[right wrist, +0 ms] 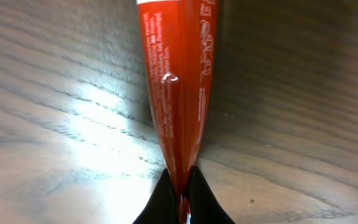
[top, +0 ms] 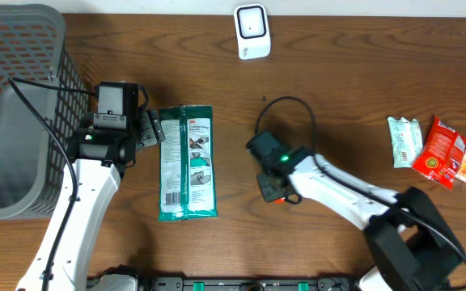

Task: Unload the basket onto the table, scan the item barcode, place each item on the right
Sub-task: 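Drag the red stick packet right and down with the right gripper, then lift the red Nescafe packet upright with the right gripper toward centre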

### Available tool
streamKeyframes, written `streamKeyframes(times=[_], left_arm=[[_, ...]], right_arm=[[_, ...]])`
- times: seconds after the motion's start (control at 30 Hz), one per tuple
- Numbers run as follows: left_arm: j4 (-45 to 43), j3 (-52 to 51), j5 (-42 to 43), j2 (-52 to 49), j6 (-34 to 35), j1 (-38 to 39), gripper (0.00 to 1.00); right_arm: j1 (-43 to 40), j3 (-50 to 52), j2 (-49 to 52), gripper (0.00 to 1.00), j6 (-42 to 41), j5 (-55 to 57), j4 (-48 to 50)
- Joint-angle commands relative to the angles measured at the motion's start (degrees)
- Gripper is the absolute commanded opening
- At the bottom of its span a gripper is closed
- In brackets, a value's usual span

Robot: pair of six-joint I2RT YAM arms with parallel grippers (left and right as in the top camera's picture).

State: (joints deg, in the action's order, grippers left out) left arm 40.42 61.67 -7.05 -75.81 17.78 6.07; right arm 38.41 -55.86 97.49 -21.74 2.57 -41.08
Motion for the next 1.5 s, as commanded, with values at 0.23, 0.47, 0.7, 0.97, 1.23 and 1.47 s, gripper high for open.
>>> streamKeyframes(times=[0.23,0.47,0.7,0.97,1.23,1.47], left_arm=[[0.04,1.03,-0.96,-0.17,0.09,-0.15,0.87],[0.04,1.03,-0.98,-0.17,0.09,-0.15,0.87],[0.04,1.03,-0.98,-0.17,0.09,-0.15,0.87],[0.04,1.03,-0.98,-0.17,0.09,-0.15,0.87],[0.04,1.03,-0.96,-0.17,0.09,-0.15,0.87],[0.04,1.03,-0.98,-0.17,0.09,-0.15,0.87]], right_arm=[[-12.02,-0.55,-4.02,0.01,10.14,-39.78,2.64],[-21.49,-0.55,-4.0,0.01,12.59,-65.07,10.16],[-25.38,-0.55,-4.0,0.01,3.43,-74.66,22.97],[-25.57,-0.55,-4.0,0.01,-19.89,-78.68,47.8],[-25.57,-0.52,-4.0,0.01,-19.76,-81.94,47.74],[-25.57,-0.52,-4.0,0.01,-16.98,-85.4,47.74]])
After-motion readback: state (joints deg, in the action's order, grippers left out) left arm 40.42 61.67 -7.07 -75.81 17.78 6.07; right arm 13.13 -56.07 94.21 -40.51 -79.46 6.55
